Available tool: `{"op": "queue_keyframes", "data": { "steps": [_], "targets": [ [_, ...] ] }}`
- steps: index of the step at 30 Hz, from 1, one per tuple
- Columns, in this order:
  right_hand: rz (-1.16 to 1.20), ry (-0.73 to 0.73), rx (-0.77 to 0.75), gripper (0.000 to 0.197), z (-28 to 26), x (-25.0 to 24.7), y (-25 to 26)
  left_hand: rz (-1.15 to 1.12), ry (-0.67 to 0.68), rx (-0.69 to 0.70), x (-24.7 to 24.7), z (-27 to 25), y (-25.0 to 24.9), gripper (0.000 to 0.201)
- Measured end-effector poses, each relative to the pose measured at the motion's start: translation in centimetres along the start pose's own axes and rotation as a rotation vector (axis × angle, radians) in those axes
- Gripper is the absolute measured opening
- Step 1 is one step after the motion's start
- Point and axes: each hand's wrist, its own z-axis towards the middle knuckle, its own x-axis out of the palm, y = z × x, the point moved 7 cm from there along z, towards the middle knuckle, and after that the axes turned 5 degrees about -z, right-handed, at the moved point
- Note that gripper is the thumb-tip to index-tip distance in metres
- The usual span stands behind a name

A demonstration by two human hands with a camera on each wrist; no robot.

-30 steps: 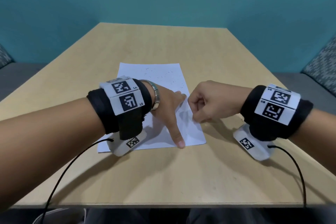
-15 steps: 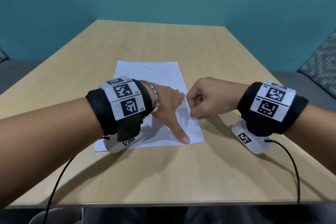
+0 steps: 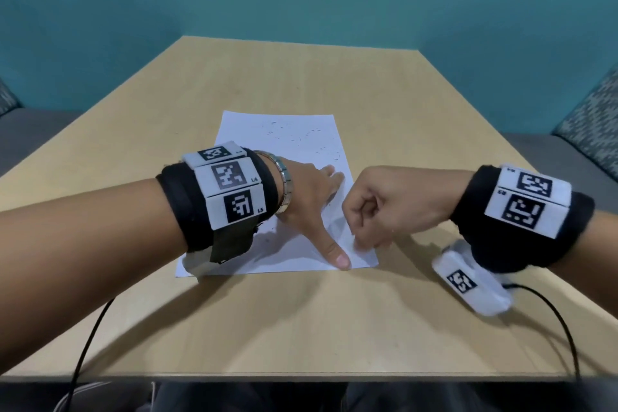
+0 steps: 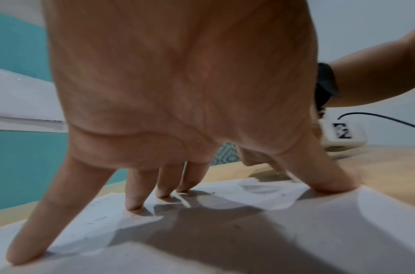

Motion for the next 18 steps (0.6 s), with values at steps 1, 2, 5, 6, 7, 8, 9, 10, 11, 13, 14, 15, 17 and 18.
{"op": "queue_keyframes", "data": {
  "steps": [1, 2, 5, 6, 7, 8, 9, 10, 11, 13, 14, 15, 17, 18],
  "targets": [
    [-0.019, -0.064, 0.025, 0.014, 0.3, -0.9, -0.6, 0.01, -0.01, 0.003, -0.1, 0.0, -0.1, 0.128],
    [-0.031, -0.126, 0.047, 0.013, 0.5, -1.7, -1.0, 0.016, -0.018, 0.006, -0.1, 0.0, -0.2, 0.128],
    [-0.007, -0.103, 0.036, 0.014, 0.4, -1.3, -0.5, 0.022, -0.022, 0.003, -0.1, -0.1, -0.2, 0.124],
    [0.001, -0.042, 0.015, 0.015, 0.2, -0.4, 0.0, 0.017, -0.023, 0.008, -0.1, -0.1, -0.1, 0.122],
    [0.009, 0.002, -0.003, 0.016, 0.0, 0.2, 0.3, 0.014, -0.017, 0.009, -0.1, -0.1, -0.1, 0.122],
    [0.007, 0.005, -0.01, 0.017, 0.0, 0.2, 0.4, 0.011, -0.012, 0.009, -0.1, -0.1, -0.2, 0.123],
    [-0.004, -0.032, 0.001, 0.016, 0.2, -0.4, 0.0, 0.015, -0.013, 0.008, -0.1, -0.1, -0.2, 0.124],
    [-0.014, -0.089, 0.02, 0.015, 0.5, -1.2, -0.6, 0.022, -0.02, 0.007, -0.2, -0.2, -0.3, 0.125],
    [-0.016, -0.137, 0.034, 0.014, 0.7, -1.8, -0.9, 0.026, -0.024, 0.004, -0.2, -0.2, -0.3, 0.127],
    [-0.005, -0.141, 0.033, 0.015, 0.7, -1.8, -0.8, 0.021, -0.02, 0.008, -0.2, -0.2, -0.3, 0.127],
    [-0.002, -0.097, 0.015, 0.015, 0.7, -1.2, -0.4, 0.014, -0.015, 0.011, -0.2, -0.2, -0.3, 0.125],
    [0.002, -0.035, -0.004, 0.016, 0.4, -0.4, 0.1, 0.007, -0.011, 0.013, -0.2, -0.1, -0.2, 0.123],
    [0.002, 0.016, -0.019, 0.016, 0.2, 0.2, 0.4, 0.001, -0.013, 0.015, -0.2, -0.1, -0.2, 0.119],
    [-0.023, -0.025, -0.003, 0.015, 0.3, -0.4, 0.0, 0.006, -0.016, 0.014, -0.2, -0.1, -0.2, 0.121]
  ]
}}
